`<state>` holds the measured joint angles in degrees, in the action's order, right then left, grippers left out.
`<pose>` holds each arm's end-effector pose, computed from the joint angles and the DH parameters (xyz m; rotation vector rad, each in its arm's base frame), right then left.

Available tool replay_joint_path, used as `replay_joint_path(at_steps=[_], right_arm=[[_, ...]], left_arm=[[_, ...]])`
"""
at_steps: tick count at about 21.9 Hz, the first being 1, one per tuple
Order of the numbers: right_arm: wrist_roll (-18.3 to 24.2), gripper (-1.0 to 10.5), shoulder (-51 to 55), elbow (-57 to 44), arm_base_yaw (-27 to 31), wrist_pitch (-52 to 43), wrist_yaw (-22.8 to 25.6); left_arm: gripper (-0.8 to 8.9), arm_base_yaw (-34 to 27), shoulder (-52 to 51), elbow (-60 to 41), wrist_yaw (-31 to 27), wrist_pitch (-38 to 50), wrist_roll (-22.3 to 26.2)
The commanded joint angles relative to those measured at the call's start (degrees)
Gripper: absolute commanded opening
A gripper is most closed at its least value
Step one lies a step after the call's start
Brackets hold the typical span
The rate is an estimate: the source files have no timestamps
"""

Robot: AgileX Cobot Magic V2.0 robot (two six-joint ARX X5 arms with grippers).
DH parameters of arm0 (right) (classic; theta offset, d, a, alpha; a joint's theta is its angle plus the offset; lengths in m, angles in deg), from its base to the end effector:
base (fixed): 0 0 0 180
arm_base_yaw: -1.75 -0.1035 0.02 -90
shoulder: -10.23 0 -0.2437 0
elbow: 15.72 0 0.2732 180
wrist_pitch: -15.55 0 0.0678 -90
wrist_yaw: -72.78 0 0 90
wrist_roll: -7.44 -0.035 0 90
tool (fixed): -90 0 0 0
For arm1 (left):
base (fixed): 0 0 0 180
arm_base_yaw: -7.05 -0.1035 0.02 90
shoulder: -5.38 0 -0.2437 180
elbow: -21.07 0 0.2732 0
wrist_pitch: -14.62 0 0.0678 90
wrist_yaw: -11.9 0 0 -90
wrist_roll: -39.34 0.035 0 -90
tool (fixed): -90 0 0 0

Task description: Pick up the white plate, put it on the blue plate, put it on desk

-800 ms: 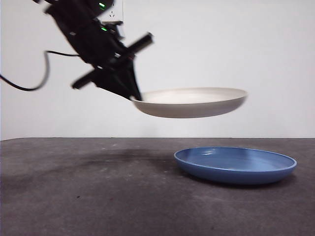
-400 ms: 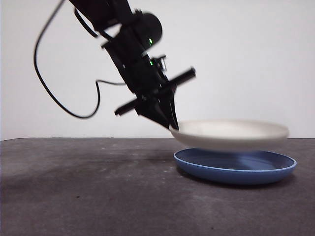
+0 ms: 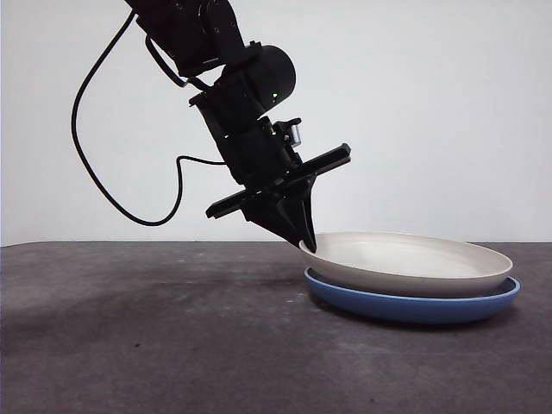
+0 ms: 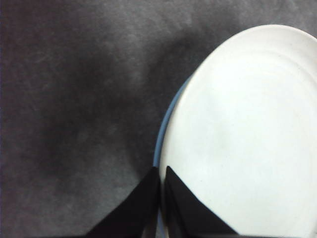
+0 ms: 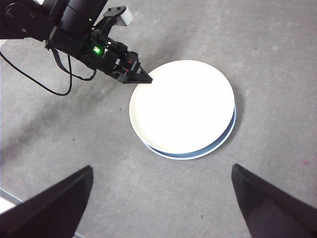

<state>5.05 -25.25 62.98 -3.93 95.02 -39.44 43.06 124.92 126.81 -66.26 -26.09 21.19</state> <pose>0.0996 0.0232 0.3728 0.1314 0.6421 0.4574 0.3717 -0.2790 0.1673 -0.0714 1.0636 -0.6082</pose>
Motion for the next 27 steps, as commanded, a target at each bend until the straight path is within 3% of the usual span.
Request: replay_joint_path(at_steps=[1, 4, 7, 8, 17, 20, 27], right_arm=[[-0.44, 4.5, -0.28, 1.16, -0.2, -0.28, 0.22], [-0.46, 4.5, -0.26, 1.16, -0.2, -0.26, 0.17], [-0.61, 4.5, -0.26, 1.16, -0.2, -0.24, 0.11], [-0.61, 4.5, -0.26, 1.16, -0.2, -0.24, 0.11], [-0.59, 4.5, -0.26, 1.16, -0.2, -0.22, 0.17], [-0.59, 4.5, -0.28, 1.16, -0.2, -0.22, 0.22], [-0.26, 4.5, -0.37, 0.07, -0.2, -0.35, 4.35]], left_arm=[[0.09, 1.2, 1.53, 1.86, -0.02, 0.52, 2.01], [0.2, 1.57, 1.55, 1.86, -0.07, 0.57, 2.69], [2.04, 1.55, 1.55, 1.86, -0.04, 0.59, 2.69], [2.26, 1.55, 1.55, 1.86, -0.04, 0.61, 2.71], [2.3, 1.29, -0.98, 2.93, -0.02, -1.77, 2.71], [2.86, 0.55, -6.99, 2.97, -0.02, -2.82, 4.15], [2.86, -1.97, -24.98, 2.95, -0.02, -12.98, 9.92]])
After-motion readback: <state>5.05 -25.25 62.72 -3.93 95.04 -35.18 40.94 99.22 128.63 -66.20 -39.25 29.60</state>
